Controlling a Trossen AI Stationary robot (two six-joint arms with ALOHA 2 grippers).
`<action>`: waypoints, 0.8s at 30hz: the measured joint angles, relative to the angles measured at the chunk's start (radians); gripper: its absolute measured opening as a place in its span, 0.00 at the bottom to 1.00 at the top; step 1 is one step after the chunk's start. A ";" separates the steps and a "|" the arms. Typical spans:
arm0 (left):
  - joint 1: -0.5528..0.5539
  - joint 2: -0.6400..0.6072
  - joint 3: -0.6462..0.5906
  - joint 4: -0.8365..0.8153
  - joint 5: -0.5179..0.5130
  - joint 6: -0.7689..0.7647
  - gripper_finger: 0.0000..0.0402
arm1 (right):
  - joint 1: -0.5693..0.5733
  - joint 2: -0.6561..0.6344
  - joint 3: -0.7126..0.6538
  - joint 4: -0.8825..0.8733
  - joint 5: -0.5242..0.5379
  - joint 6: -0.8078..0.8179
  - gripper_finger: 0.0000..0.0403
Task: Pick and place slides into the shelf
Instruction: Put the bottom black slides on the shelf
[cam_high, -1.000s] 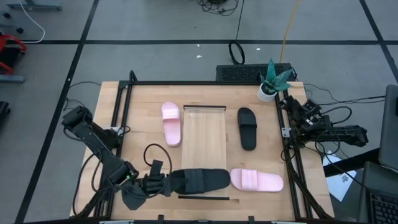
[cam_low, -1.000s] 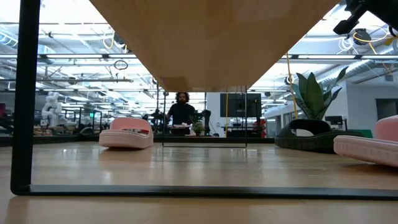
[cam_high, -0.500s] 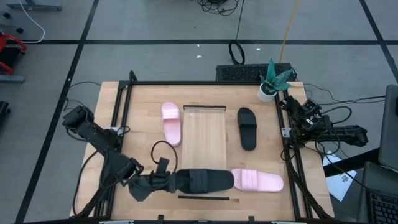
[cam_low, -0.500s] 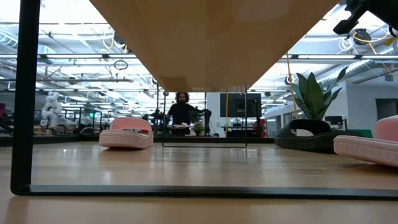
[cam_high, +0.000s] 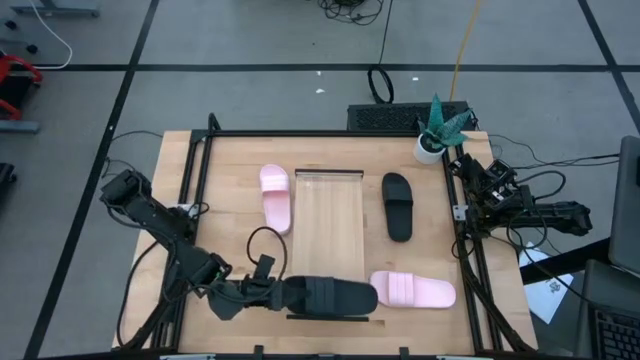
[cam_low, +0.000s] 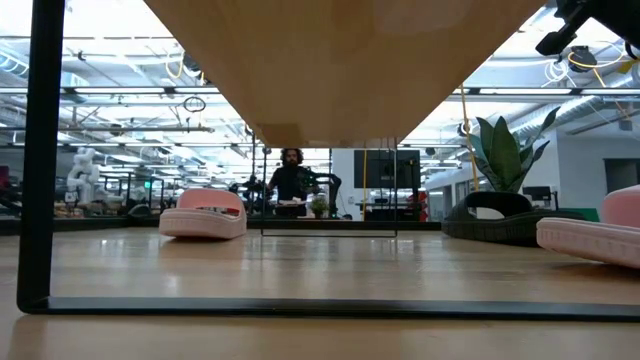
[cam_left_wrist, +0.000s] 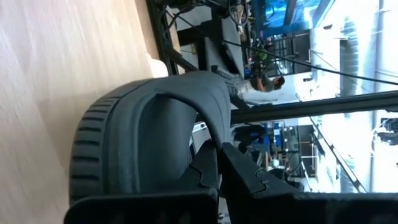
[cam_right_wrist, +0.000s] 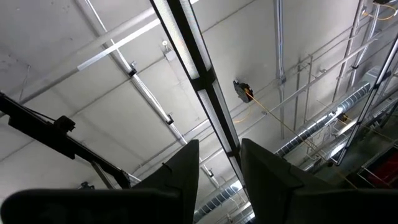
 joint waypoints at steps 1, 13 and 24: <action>0.000 0.000 0.000 -0.004 0.001 -0.001 0.00 | 0.000 0.000 0.000 0.000 0.000 0.000 0.27; 0.000 0.000 0.000 -0.068 0.020 -0.056 0.00 | 0.000 0.000 0.000 0.000 0.000 0.000 0.27; 0.000 0.000 0.000 -0.117 0.038 -0.088 0.00 | 0.000 0.000 0.000 0.000 0.000 0.000 0.27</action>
